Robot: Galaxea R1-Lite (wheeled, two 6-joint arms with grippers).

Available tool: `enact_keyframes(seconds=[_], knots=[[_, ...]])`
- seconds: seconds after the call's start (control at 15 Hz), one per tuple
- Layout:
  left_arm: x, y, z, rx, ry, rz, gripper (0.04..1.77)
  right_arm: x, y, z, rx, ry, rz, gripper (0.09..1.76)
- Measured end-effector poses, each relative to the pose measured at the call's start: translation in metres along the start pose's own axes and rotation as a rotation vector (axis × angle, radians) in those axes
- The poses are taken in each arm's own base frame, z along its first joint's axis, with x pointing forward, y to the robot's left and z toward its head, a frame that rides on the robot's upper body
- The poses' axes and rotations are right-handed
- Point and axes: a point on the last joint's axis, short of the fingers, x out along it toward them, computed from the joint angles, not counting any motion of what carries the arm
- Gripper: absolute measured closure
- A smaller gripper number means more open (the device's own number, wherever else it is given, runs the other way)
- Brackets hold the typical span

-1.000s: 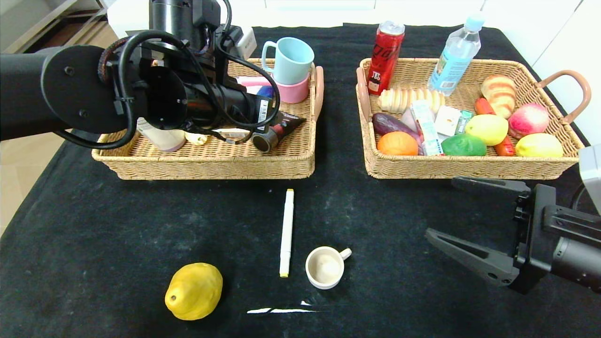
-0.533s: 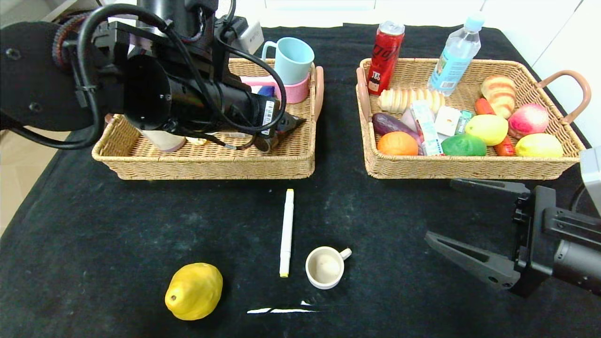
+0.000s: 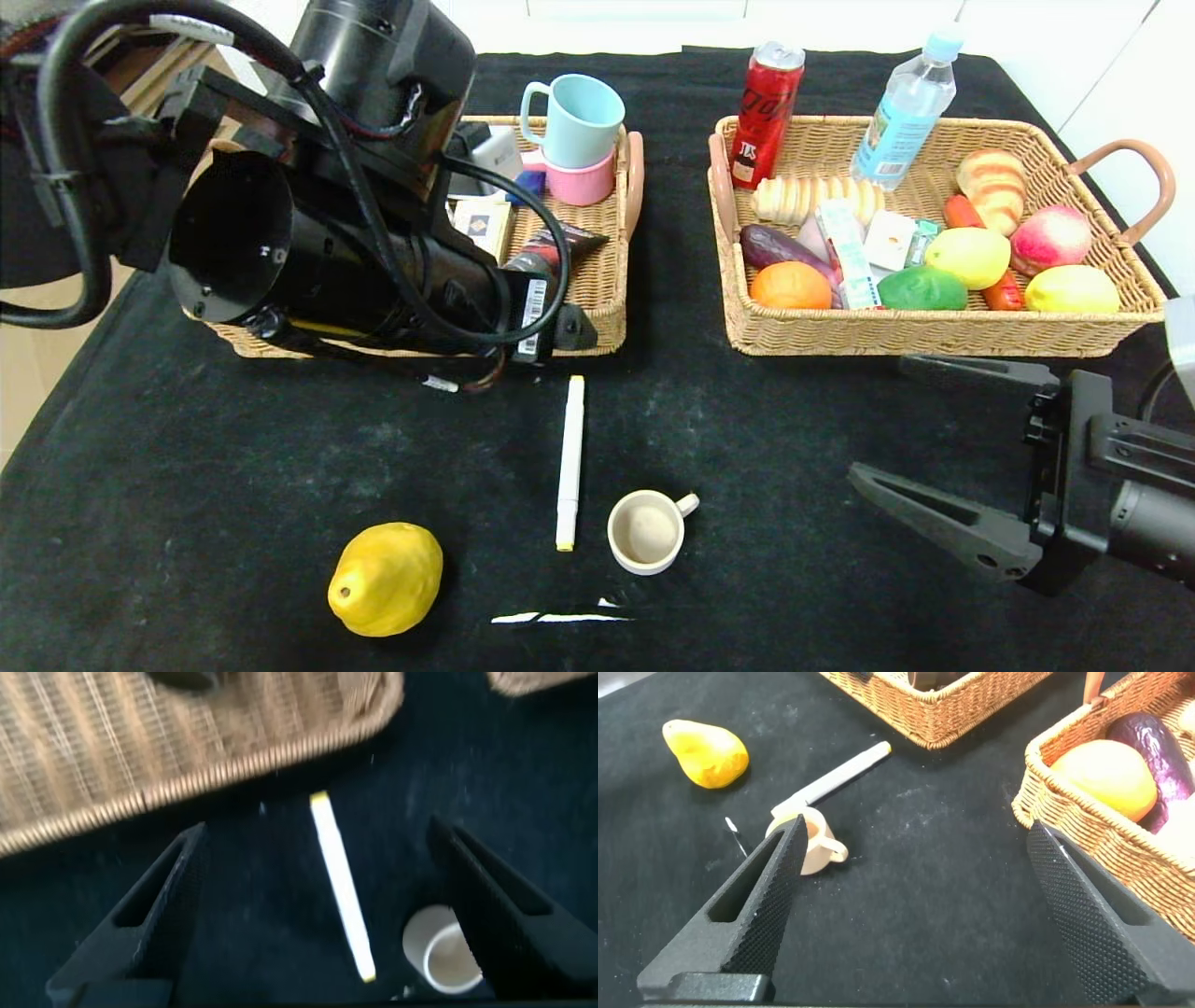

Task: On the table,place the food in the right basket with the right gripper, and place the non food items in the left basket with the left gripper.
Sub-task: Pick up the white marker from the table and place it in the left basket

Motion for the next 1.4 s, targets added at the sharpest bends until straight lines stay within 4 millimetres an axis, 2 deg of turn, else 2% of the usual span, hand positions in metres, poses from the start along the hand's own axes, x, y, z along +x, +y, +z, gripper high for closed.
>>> enact_keyframes(seconds=[0.2,0.47,0.8,1.07,1.4], knots=[[0.004,-0.004,-0.012,-0.028,0.106,0.008,0.12,0.000,0.000,0.000,-0.001,-0.001,0.001,0.14],[0.019,-0.014,-0.025,-0.050,0.209,0.027,0.11,0.000,0.001,0.000,0.000,-0.001,0.003,0.14],[0.041,-0.027,-0.037,-0.028,0.267,0.043,0.11,0.000,0.001,0.000,0.000,0.001,0.005,0.14],[0.055,-0.030,-0.044,-0.008,0.306,0.087,0.10,0.000,0.002,-0.001,-0.009,0.004,0.009,0.14],[0.062,-0.031,-0.047,0.002,0.325,0.093,0.10,0.001,0.003,-0.005,-0.025,0.016,0.015,0.14]])
